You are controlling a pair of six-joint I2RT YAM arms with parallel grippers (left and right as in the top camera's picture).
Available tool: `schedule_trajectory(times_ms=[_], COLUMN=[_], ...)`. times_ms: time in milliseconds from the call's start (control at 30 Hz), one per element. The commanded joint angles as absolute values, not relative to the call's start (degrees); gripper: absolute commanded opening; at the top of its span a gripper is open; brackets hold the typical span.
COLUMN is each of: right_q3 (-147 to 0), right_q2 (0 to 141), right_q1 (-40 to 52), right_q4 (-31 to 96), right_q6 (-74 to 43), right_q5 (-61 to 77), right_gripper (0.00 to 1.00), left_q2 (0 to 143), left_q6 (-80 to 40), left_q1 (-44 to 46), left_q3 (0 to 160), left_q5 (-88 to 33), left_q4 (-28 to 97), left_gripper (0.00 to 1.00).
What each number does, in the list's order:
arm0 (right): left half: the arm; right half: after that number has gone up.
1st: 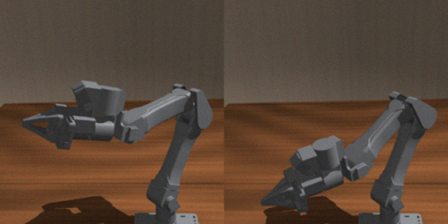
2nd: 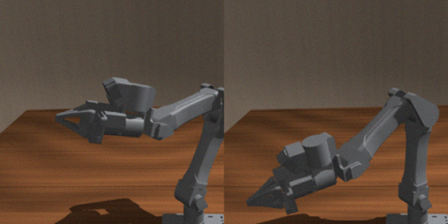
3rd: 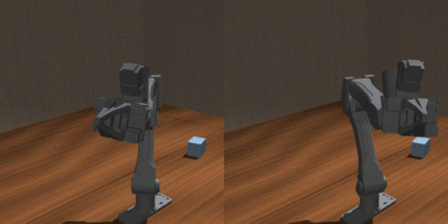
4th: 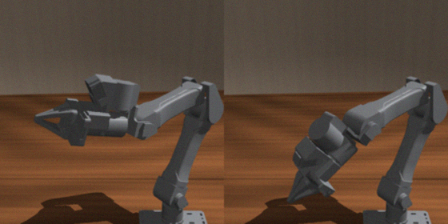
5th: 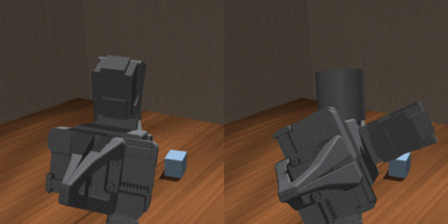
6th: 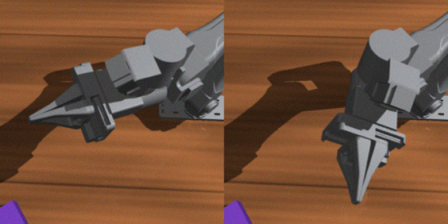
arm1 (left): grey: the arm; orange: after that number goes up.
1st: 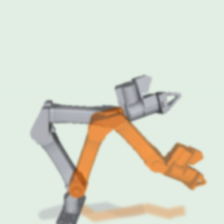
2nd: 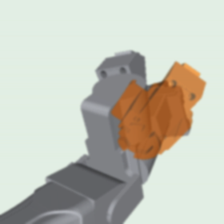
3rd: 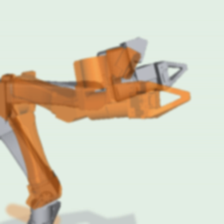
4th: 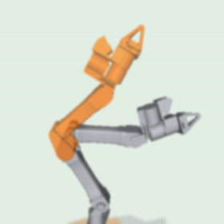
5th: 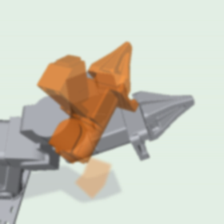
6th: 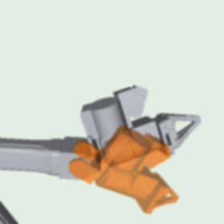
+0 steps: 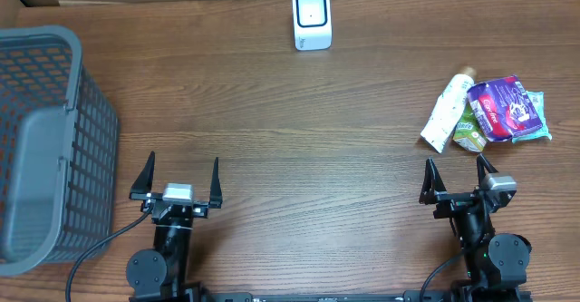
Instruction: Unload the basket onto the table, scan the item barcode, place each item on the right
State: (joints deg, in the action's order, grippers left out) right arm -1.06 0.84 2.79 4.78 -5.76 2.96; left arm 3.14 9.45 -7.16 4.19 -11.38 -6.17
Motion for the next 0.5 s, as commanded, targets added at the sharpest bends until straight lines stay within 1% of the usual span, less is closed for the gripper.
schedule_trajectory(times_ms=[0,167,333,467], right_q3=[-0.45,-0.45,-0.45,-0.45], right_q2=[0.16,0.16,0.16,0.16], right_q1=[3.20,3.20,3.20,3.20], right_q4=[4.60,4.60,4.58,4.60], right_q6=[-5.80,-5.78,-5.80,-5.80], right_q5=[2.61,2.61,2.61,2.61], right_gripper=[1.00,1.00,1.00,1.00], left_q2=[1.19,0.19,0.19,0.19], left_q6=[10.83,10.74,11.20,11.44], left_q1=[-7.05,-7.05,-7.05,-7.05], left_q3=[2.63,0.27,0.27,0.27], left_q5=[-11.42,-11.46,-11.44,-11.42], left_q4=[-6.74,-7.64,-4.34,1.65], left_gripper=[1.00,1.00,1.00,1.00])
